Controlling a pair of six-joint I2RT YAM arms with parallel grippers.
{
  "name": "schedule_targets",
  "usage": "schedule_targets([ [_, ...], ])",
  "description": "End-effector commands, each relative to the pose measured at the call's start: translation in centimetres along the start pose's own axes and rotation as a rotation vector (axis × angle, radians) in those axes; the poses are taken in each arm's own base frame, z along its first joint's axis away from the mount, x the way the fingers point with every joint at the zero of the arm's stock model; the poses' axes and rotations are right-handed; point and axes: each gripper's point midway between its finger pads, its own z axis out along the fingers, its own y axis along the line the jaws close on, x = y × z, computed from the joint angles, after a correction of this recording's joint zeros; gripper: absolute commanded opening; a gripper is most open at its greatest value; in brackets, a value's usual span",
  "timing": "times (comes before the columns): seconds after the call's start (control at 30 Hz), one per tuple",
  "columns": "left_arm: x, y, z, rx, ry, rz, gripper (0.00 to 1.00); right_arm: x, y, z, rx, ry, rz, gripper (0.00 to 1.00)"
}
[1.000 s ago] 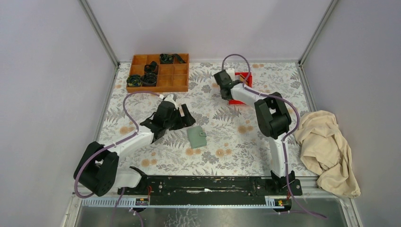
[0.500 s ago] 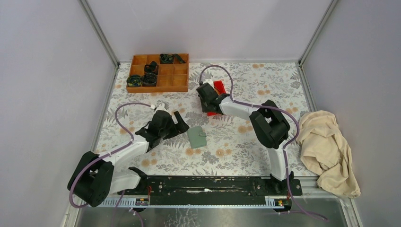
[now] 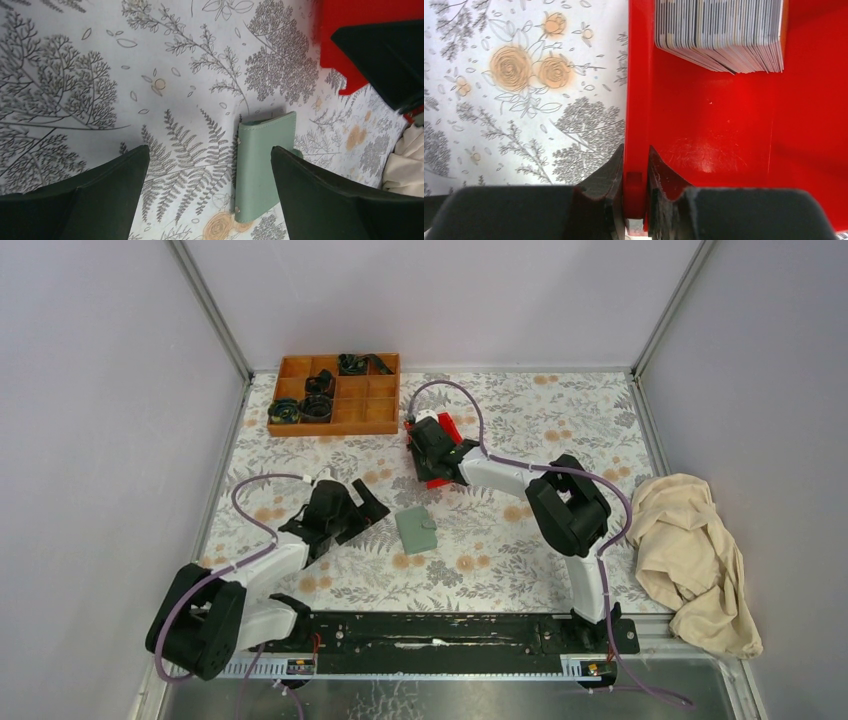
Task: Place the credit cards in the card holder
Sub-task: Move the storage box to the center of the board.
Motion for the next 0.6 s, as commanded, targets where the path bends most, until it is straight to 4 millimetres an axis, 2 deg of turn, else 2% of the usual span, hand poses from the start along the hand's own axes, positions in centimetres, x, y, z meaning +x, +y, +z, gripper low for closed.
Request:
schedule_targets([
  [0.0, 0.8, 0.8, 0.8, -0.046, 0.063, -0.035, 1.00, -3.5, 3.7, -1.8, -0.108, -0.078, -0.025, 0.14],
  [0.17, 3.4, 1.8, 1.2, 0.058, 0.160, -0.160, 1.00, -3.0, 4.4, -1.4, -0.115, -0.060, -0.048, 0.14],
  [0.3, 4.6, 1.1, 1.0, 0.172, 0.211, -0.227, 1.00, -2.3, 4.6, -1.0, -0.116, -0.041, -0.064, 0.15],
  [0.47, 4.6, 1.8, 1.3, 0.125, 0.213, -0.221, 0.99, -1.4, 4.8, -0.8, -0.124, -0.016, -0.076, 0.24],
  [0.57, 4.2, 1.9, 1.2, 0.110, 0.193, -0.220, 0.93, -1.5, 4.9, -1.1, -0.127, -0.021, -0.084, 0.30],
])
